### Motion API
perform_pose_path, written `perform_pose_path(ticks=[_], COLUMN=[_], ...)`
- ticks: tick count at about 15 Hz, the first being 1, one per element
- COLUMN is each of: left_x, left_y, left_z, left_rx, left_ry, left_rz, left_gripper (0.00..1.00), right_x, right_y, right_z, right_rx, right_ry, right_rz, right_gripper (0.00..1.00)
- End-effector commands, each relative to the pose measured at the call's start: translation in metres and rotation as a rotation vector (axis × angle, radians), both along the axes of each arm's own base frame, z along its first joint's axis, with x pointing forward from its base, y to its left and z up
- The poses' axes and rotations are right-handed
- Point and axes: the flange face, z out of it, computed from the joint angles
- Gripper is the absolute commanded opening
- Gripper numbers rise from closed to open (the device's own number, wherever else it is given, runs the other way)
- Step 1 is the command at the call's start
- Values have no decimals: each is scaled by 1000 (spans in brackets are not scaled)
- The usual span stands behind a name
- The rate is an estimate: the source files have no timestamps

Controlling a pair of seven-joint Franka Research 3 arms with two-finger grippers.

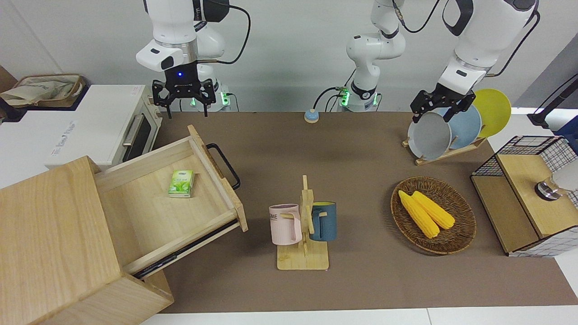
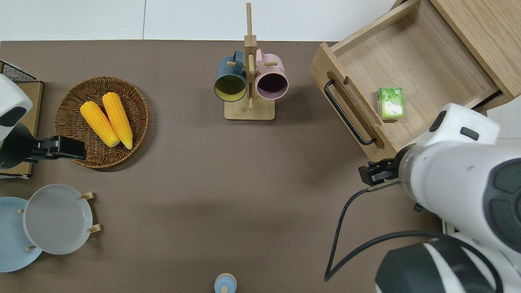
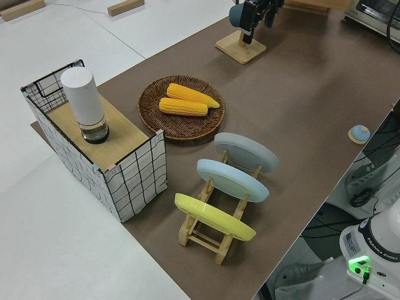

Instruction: Slide drawer open with right arm

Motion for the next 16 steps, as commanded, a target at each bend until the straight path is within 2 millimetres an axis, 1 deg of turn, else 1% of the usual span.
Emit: perform_pose_path(ticks=[1, 2, 4, 6, 10, 13, 16], left_x=[-4, -4, -4, -4, -4, -4, -4], left_y=[1, 0, 1, 1, 1, 1, 1], left_z=[2, 2, 2, 2, 2, 2, 2], left_rx=[12, 12, 12, 12, 12, 12, 12], left_ry=[6, 6, 7, 6, 6, 7, 6], left_rz=[-7, -8, -7, -7, -7, -7, -7], left_gripper=[995, 995, 998, 998, 998, 995, 998], right_x=[13, 18, 26, 31, 34, 32, 31], right_y=[-23, -29, -38, -40, -46, -45, -43], right_z=[7, 5, 6, 2, -8, -16, -16], right_rx=[50, 47, 60, 68, 100, 99, 81], right_ry=[40, 67, 68, 95, 137, 182, 188], right_rz=[-7, -12, -29, -43, -64, -68, -61], right_gripper=[983, 983, 983, 983, 983, 983, 983])
